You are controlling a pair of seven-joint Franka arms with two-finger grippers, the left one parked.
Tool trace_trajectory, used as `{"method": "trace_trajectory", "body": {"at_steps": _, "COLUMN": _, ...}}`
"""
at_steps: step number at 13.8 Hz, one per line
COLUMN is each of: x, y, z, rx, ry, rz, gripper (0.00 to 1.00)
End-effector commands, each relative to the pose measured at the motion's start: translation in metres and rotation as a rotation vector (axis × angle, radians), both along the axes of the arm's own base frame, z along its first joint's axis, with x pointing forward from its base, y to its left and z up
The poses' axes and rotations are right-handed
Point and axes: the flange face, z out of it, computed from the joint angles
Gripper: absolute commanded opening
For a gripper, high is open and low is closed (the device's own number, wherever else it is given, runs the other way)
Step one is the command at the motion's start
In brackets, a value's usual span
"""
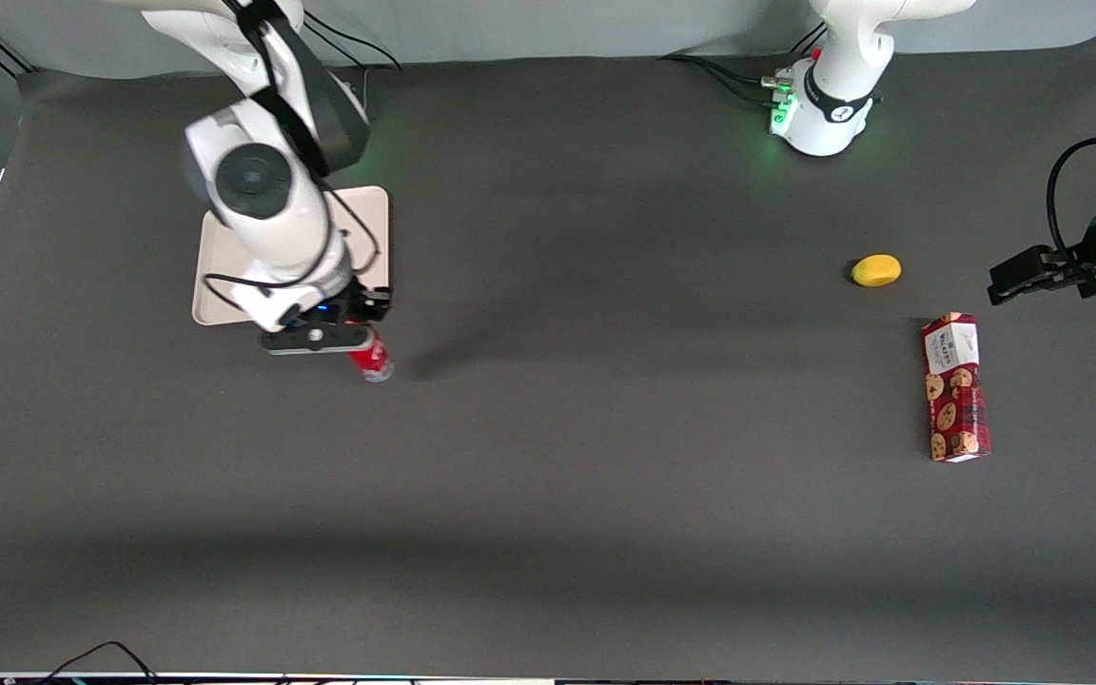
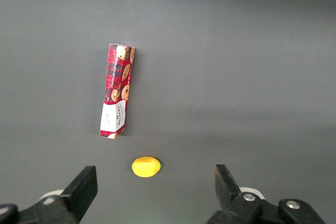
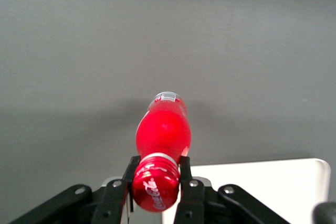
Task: Place coke bottle on tray
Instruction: 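Lift the bottle and carry it with the right gripper onto the white tray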
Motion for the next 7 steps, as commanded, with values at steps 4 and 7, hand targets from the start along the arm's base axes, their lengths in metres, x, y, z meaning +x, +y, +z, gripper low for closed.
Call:
{"method": "trace_trajectory", "body": {"at_steps": 4, "x": -0.071, "y": -0.157, "z": 0.040, "rx": 0.038, "ry": 0.041, "rz": 0.111, "gripper": 0.00}}
{"method": "trace_trajectory", "body": {"at_steps": 7, "x": -0.117, "y": -0.234, "z": 0.022, "rx": 0.089, "ry": 0.079, "rz": 0.134, "gripper": 0.00}}
